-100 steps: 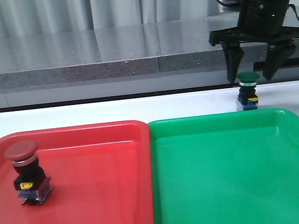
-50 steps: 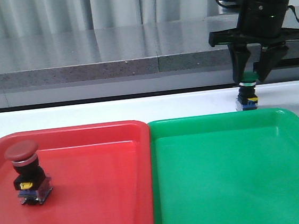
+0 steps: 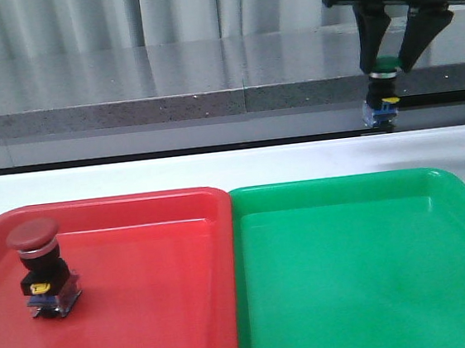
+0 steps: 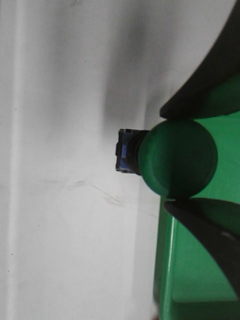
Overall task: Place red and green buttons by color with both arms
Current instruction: 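Lift the green-capped button with the right gripper, then carry the green button toward the robot and lower it into the green tray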
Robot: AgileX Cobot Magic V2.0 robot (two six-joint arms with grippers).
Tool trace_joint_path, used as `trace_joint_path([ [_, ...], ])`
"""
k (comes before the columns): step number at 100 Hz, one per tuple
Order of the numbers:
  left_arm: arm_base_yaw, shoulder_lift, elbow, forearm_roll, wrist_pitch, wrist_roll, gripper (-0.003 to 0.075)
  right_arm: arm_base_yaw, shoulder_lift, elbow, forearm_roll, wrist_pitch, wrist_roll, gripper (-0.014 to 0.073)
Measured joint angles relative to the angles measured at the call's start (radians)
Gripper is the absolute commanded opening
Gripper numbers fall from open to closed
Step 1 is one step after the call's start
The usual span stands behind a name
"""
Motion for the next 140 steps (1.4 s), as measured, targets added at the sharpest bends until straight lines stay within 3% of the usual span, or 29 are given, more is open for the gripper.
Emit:
trace_joint_path([
  [36, 0.000, 0.000, 0.000, 0.000, 0.000, 0.000, -0.0020, 0.072, -0.153, 0.141, 0.000, 0.013, 0.061, 0.0267],
  [62, 0.000, 0.000, 0.000, 0.000, 0.000, 0.000, -0.0020, 0.196, -0.301, 0.406, 0.002, -0.140, 0.126, 0.0267],
  [92, 0.000, 0.000, 0.000, 0.000, 0.000, 0.000, -0.0020, 0.305, -0.313, 0.636, 0.008, -0.273, 0.188, 0.0267],
  [120, 0.000, 0.000, 0.000, 0.000, 0.000, 0.000, -0.0020, 0.312, -0.289, 0.672, 0.016, -0.341, 0.199, 0.0292],
  [140, 0.000, 0.000, 0.000, 0.000, 0.000, 0.001, -0.0020, 0.312, -0.283, 0.672, 0.016, -0.349, 0.199, 0.0398],
])
